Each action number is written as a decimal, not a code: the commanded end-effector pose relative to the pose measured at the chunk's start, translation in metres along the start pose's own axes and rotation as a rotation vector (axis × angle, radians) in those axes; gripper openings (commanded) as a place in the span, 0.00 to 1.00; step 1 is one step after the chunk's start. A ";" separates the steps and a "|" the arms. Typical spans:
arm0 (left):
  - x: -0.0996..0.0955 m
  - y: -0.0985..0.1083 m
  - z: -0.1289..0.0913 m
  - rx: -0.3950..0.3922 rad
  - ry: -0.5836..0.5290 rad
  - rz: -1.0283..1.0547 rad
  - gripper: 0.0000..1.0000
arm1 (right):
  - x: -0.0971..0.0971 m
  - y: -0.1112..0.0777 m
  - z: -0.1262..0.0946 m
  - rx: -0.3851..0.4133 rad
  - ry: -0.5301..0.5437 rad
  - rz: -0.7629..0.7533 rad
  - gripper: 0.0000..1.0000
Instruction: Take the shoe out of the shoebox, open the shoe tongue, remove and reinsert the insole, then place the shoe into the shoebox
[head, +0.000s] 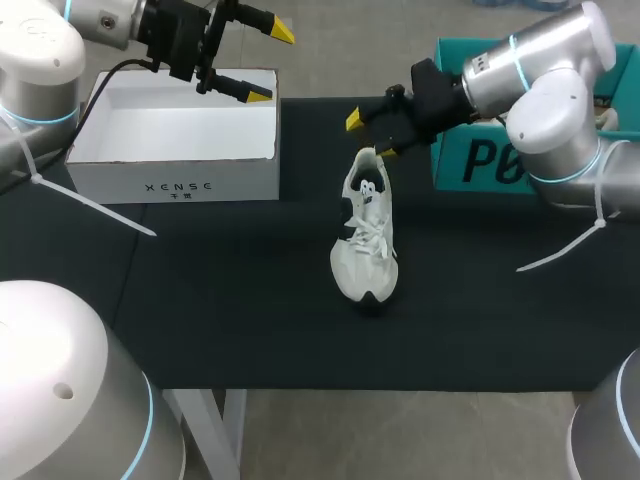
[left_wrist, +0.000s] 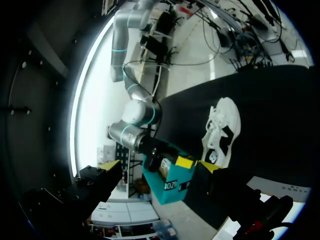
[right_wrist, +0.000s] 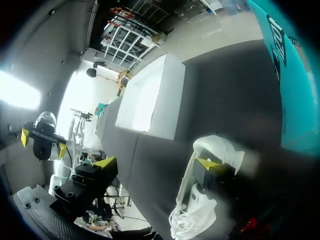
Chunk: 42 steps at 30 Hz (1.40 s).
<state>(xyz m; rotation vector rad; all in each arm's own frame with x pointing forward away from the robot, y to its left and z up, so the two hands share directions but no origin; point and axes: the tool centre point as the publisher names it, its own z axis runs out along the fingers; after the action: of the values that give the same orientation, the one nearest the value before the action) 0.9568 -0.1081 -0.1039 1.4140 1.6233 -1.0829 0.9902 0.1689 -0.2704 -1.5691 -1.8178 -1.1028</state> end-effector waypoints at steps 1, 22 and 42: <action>-0.001 0.000 -0.001 0.002 0.005 0.001 1.00 | 0.004 -0.006 0.001 0.016 -0.043 0.037 0.63; -0.001 0.000 -0.001 0.002 0.005 0.001 1.00 | 0.006 -0.015 -0.006 0.118 -0.222 0.242 1.00; -0.001 0.000 -0.001 0.002 0.005 0.001 1.00 | 0.007 -0.027 -0.003 0.244 -0.733 0.702 1.00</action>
<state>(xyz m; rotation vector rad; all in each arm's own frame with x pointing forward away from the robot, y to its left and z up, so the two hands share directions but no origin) 0.9568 -0.1080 -0.1039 1.4139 1.6233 -1.0829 0.9605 0.1706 -0.2797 -2.0112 -1.5919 -0.4894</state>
